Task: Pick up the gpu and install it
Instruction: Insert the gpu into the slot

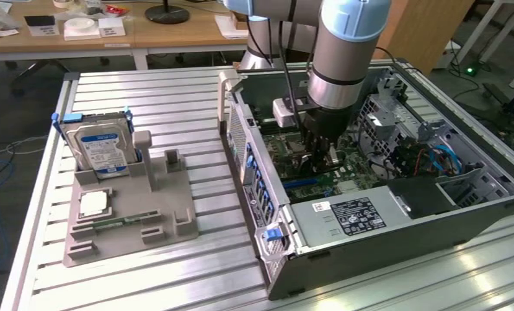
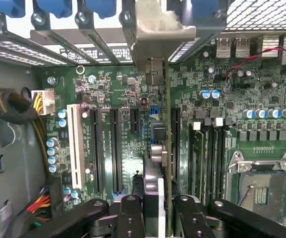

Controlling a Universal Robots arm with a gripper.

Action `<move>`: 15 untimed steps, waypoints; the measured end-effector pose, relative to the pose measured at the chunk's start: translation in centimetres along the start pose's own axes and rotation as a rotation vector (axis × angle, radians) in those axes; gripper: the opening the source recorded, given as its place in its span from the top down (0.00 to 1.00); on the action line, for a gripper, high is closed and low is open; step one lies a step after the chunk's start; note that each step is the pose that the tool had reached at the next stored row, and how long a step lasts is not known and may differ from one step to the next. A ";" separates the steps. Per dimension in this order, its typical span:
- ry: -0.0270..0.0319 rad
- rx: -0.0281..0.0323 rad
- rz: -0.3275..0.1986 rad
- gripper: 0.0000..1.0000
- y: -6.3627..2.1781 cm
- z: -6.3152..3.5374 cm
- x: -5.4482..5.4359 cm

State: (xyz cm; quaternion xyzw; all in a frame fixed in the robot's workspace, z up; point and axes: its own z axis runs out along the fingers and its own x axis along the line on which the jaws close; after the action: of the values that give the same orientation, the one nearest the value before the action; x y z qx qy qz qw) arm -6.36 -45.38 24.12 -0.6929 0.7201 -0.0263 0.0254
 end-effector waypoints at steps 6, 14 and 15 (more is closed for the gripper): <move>0.0001 -0.0003 0.000 0.72 0.29 0.47 0.1; -0.0002 -0.0009 0.000 0.72 0.54 0.60 0.1; -0.0001 -0.0012 0.000 0.72 0.57 0.62 0.1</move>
State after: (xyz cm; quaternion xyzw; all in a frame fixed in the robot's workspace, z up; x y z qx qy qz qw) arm -6.89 -45.44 23.46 -0.6929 0.7201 -0.0258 0.0250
